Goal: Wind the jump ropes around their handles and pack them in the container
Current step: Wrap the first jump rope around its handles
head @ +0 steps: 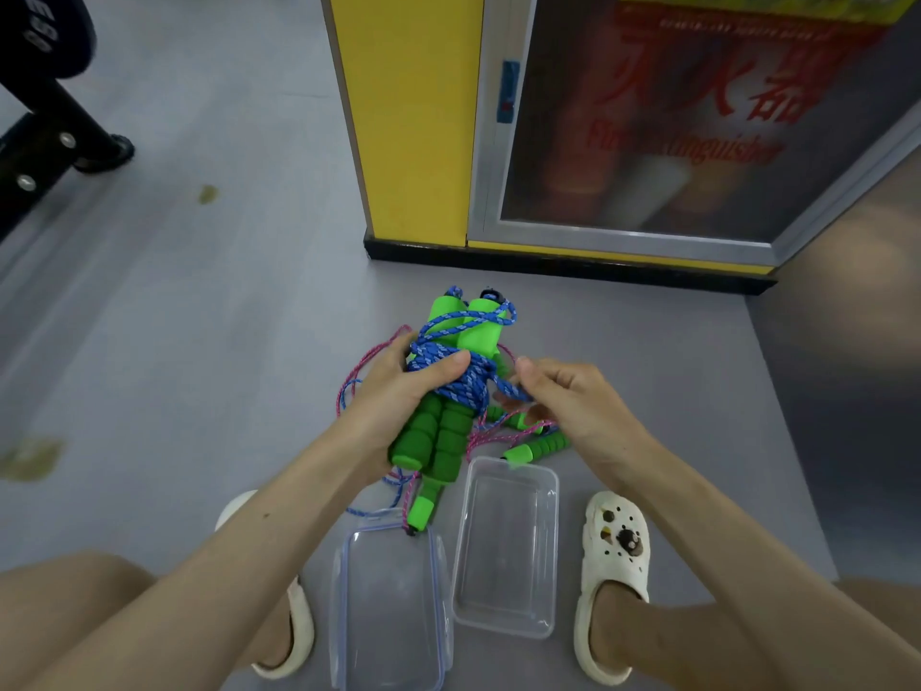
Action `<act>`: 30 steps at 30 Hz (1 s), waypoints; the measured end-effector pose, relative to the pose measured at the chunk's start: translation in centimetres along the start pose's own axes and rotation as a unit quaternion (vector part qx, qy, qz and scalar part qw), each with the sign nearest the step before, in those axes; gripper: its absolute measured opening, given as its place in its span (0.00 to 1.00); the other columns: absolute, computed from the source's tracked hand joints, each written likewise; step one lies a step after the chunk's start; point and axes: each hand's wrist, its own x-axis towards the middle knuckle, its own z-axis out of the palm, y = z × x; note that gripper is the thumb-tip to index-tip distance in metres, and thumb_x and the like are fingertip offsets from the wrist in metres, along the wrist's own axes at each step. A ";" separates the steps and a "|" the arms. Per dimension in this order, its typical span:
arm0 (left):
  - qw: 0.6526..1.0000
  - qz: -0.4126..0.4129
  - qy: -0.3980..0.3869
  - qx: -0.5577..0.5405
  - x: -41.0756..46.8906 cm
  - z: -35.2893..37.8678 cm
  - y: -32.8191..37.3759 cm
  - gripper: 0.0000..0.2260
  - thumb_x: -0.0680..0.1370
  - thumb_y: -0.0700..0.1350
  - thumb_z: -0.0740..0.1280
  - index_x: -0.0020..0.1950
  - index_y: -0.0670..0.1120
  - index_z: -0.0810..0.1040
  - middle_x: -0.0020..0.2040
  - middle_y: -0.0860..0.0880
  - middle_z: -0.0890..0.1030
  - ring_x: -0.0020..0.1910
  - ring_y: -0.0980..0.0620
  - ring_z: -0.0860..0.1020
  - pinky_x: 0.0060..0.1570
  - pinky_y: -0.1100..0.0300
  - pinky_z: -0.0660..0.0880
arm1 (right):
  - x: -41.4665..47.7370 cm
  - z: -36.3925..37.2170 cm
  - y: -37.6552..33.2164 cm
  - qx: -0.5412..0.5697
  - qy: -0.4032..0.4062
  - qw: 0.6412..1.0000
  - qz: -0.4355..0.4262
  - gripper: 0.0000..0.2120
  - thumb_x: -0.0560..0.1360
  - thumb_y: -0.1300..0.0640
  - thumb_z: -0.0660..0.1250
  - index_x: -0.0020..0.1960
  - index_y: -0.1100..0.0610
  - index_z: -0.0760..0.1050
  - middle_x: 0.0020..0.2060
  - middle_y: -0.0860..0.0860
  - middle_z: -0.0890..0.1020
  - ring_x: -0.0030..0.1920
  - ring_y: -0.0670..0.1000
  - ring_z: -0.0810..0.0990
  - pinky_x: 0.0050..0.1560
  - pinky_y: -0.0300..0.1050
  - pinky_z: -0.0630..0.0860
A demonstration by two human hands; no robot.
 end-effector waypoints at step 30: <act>0.963 -0.087 -0.246 -0.069 -1.2 0.1 -2.6 0.29 0.67 0.36 0.77 0.66 0.38 0.73 0.60 0.37 0.79 0.58 0.40 0.79 0.54 0.51 0.79 | 1.2 0.7 -1.3 0.235 0.077 0.964 0.101 0.15 0.74 0.49 0.68 0.50 0.62 0.79 0.40 0.56 0.85 0.38 0.53 0.85 0.33 0.44 0.81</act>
